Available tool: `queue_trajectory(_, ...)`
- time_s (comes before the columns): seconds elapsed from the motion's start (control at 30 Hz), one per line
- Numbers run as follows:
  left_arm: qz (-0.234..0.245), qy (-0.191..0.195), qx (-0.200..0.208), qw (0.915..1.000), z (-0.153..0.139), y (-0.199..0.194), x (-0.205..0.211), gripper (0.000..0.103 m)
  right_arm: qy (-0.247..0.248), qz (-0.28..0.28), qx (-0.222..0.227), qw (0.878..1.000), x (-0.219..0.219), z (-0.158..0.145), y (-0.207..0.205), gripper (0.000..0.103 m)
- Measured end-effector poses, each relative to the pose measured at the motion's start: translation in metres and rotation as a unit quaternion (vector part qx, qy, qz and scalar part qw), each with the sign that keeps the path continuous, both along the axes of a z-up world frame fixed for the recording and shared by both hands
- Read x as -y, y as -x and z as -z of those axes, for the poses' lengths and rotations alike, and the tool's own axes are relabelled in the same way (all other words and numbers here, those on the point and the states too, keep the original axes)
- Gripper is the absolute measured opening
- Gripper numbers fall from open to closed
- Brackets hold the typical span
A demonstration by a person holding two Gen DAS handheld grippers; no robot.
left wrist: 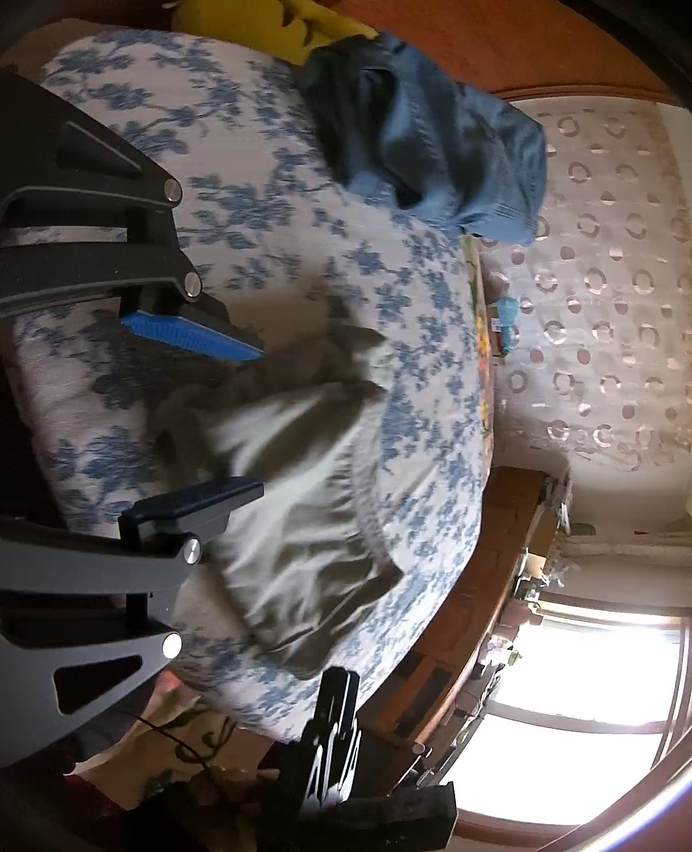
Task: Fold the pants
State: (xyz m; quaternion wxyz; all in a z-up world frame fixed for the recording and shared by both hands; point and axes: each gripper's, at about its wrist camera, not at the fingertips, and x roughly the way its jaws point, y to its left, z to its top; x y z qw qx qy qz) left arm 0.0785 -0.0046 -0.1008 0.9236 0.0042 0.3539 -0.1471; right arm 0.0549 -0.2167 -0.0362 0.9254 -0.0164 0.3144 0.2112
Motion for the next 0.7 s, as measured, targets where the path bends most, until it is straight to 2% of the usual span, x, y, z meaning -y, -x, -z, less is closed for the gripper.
queue_trajectory(0.2, 0.001, 0.004, 0.001, 1.0000, 0.007, 0.007, 0.004, 0.047, -0.008, 0.008, -0.011, 1.000, 0.005, 0.005, 0.014, 0.031)
queue_trajectory(0.47, 0.006, -0.001, -0.001, 1.0000, 0.012, 0.008, 0.007, 0.041, -0.006, 0.016, -0.028, 0.999, -0.004, 0.020, 0.010, 0.031)
queue_trajectory(0.7, 0.004, -0.003, -0.004, 1.0000, 0.013, 0.007, 0.007, 0.041, -0.008, 0.025, -0.032, 0.999, -0.003, 0.023, 0.007, 0.031)
